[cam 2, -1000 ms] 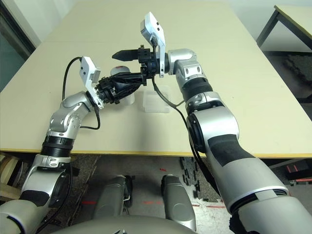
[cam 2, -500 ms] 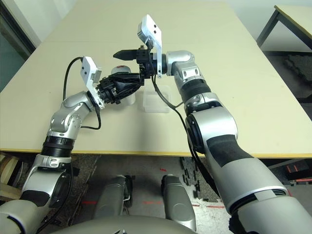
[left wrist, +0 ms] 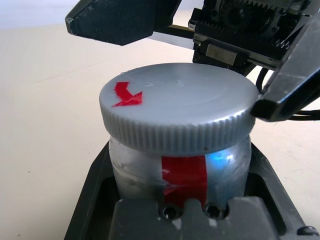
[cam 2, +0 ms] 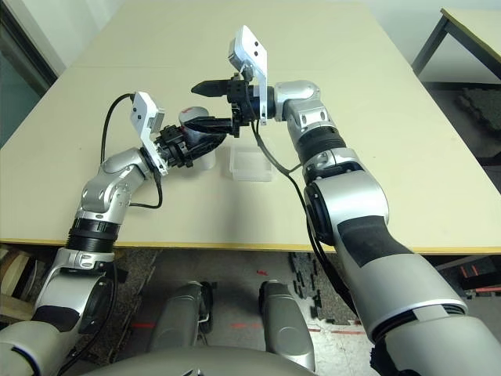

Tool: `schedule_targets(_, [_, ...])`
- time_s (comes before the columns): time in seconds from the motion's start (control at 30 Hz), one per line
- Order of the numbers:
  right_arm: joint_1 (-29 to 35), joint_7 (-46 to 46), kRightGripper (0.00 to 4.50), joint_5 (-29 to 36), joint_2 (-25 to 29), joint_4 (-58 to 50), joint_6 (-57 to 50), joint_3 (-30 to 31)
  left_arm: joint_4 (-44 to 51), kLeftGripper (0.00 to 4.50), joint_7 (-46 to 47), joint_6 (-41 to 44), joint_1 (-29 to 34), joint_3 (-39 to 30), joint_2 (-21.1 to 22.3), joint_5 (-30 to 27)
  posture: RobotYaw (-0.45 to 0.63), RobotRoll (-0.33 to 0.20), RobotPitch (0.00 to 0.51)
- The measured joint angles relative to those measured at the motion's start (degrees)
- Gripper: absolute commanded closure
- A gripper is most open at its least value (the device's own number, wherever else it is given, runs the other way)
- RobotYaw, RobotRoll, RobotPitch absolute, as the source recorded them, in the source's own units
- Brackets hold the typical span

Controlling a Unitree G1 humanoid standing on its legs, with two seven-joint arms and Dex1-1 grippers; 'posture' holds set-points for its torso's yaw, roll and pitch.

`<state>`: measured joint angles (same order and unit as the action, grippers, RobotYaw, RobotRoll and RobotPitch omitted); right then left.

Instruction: Pour the medicine from the bottle into the box.

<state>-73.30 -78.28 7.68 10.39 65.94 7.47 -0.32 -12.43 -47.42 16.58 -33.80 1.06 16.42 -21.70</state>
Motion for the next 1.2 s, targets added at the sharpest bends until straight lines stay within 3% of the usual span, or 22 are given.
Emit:
schedule_targets(0.37, [-0.5,0.0,0.0,-0.1,0.6,2.0,0.4,0.0,-0.1,1.87,0.8,0.7,0.0,0.1,-0.2,0.5,-0.06,0.0,0.125])
schedule_targets(0.57, [-0.3,5.9,0.0,-2.2,7.4,4.4,0.8,-0.4,1.1,1.87,-1.1,-0.2,0.1,-0.7,0.5,-0.2,-0.05,0.0,0.124])
schedule_targets(0.8, [0.2,7.3,0.0,-3.8,6.9,5.7,0.8,-0.4,1.2,1.87,-1.9,-0.6,0.0,-0.1,0.1,-0.3,-0.06,0.0,0.12])
schedule_targets(1.2, [0.1,0.0,0.0,-3.7,7.6,5.7,-1.7,-0.5,-0.1,1.87,-2.6,-2.1,-1.8,-0.9,1.1,-0.3,-0.06,0.0,0.119])
